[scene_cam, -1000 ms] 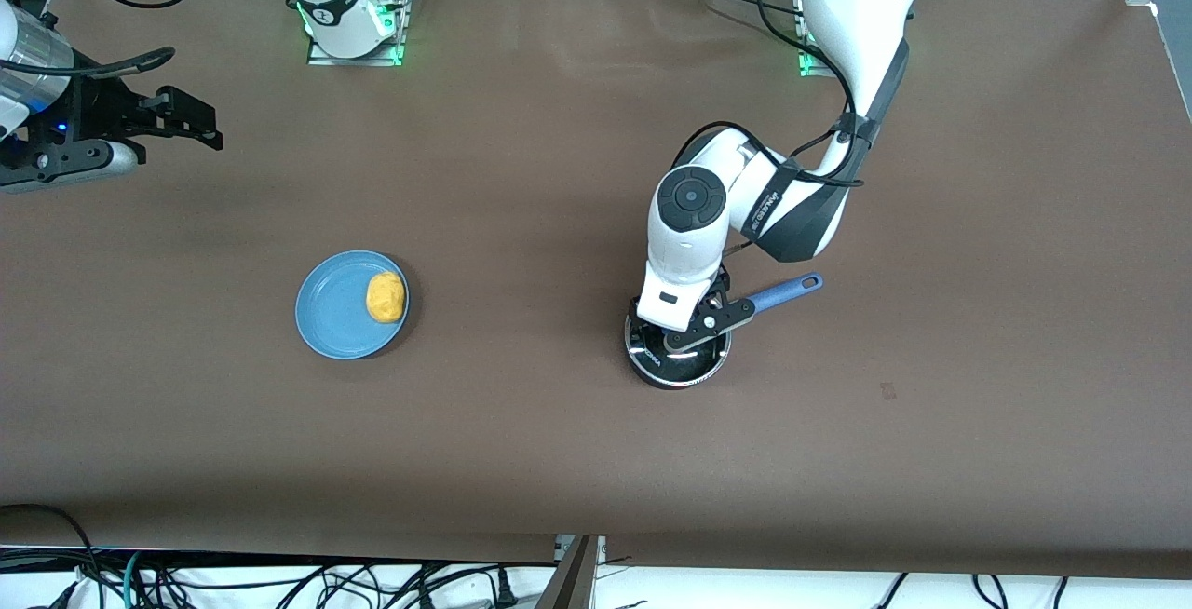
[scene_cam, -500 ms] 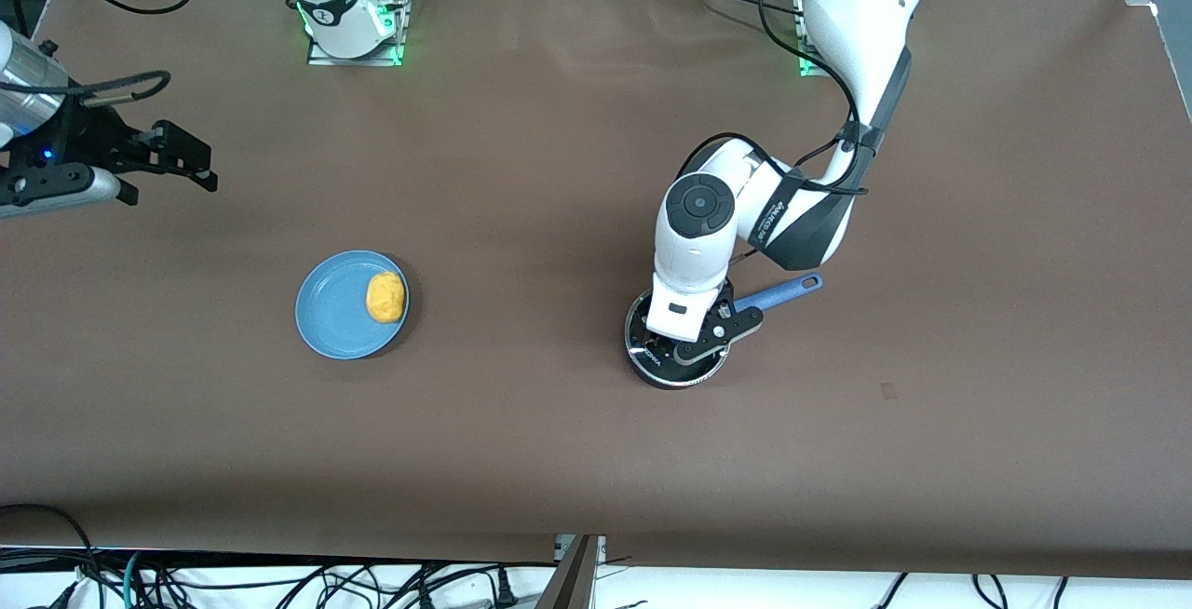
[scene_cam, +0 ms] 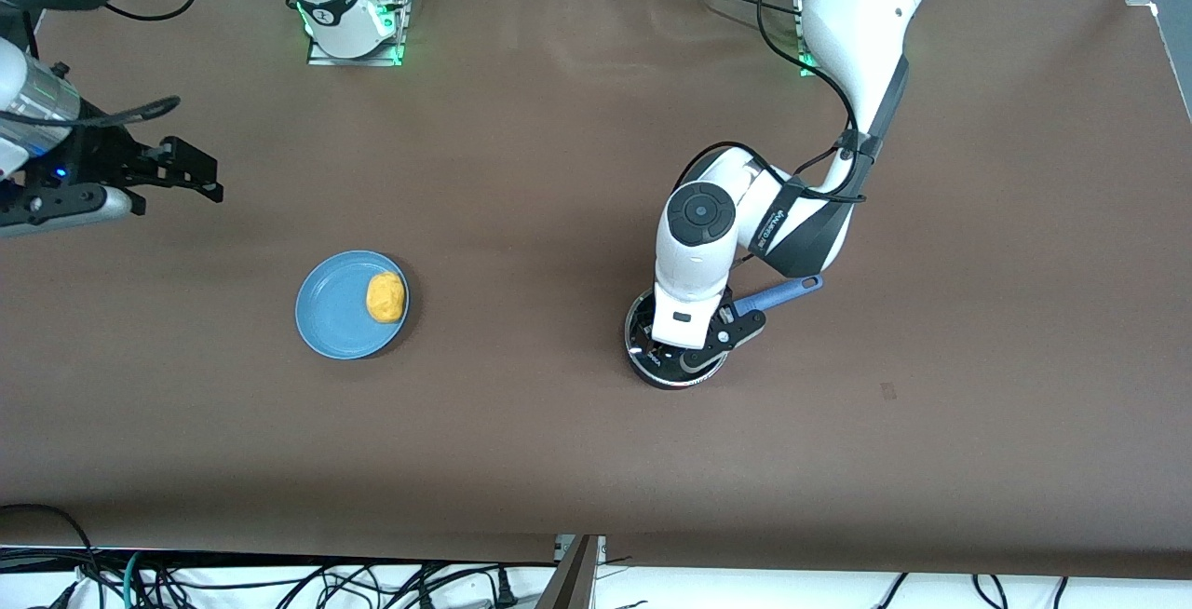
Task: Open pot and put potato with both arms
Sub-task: 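Hold the lid knob with the left gripper while the right gripper reaches the potato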
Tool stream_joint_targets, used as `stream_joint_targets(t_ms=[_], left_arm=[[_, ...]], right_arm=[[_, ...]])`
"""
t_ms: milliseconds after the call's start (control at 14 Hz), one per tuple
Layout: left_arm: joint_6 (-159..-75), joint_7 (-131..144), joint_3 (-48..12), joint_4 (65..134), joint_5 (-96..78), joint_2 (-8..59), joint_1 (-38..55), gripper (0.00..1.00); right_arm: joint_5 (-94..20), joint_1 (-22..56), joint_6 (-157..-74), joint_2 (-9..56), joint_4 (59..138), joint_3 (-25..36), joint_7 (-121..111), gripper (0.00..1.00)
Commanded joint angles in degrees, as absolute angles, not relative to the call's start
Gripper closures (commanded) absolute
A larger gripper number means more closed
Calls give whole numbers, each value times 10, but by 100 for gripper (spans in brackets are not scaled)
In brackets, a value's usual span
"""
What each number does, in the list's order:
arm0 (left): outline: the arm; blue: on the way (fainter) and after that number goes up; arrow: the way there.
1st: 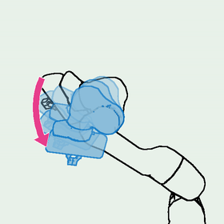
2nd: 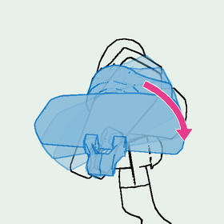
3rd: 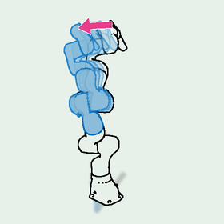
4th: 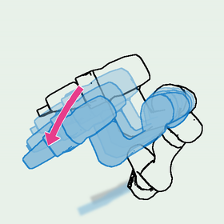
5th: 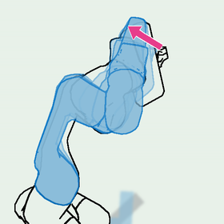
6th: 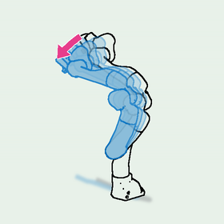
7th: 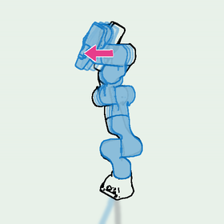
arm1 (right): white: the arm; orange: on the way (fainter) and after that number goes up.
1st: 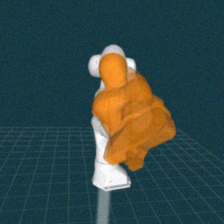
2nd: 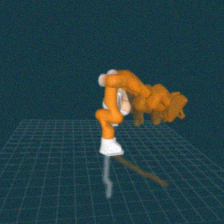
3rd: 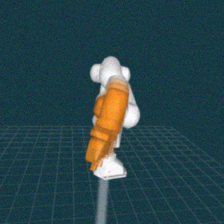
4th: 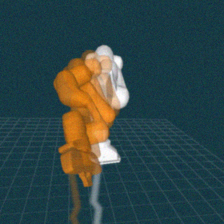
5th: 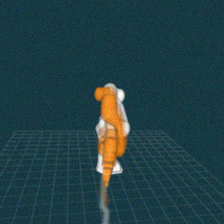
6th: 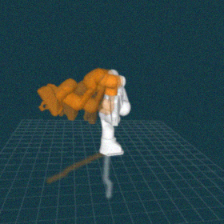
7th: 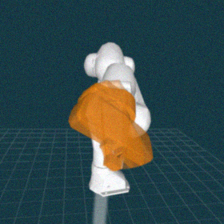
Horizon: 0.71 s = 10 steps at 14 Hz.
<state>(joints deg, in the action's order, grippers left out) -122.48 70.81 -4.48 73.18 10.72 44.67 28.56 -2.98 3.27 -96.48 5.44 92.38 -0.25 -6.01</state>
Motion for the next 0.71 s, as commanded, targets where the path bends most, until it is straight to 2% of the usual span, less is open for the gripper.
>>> stream_joint_targets(t_ms=[0, 143, 286, 429, 643], left_arm=[[-1220, 743, -43, 716, 123, 455, 288, 8], [-1220, 744, -43, 716, 122, 454, 288, 18], [-1220, 744, -44, 717, 121, 454, 288, 18], [-1220, 743, -44, 718, 123, 454, 288, 18], [-1218, 743, -45, 722, 123, 453, 288, 26]], right_arm=[[-21, 40, -960, 102, 917, -4, -68, 0], [9, 40, -916, 114, 915, -4, -66, 0], [17, 47, -920, 115, 918, -4, -59, 0], [10, 61, -952, 121, 925, -5, -55, 0], [-25, 66, -1033, 120, 991, -19, -21, 0]])
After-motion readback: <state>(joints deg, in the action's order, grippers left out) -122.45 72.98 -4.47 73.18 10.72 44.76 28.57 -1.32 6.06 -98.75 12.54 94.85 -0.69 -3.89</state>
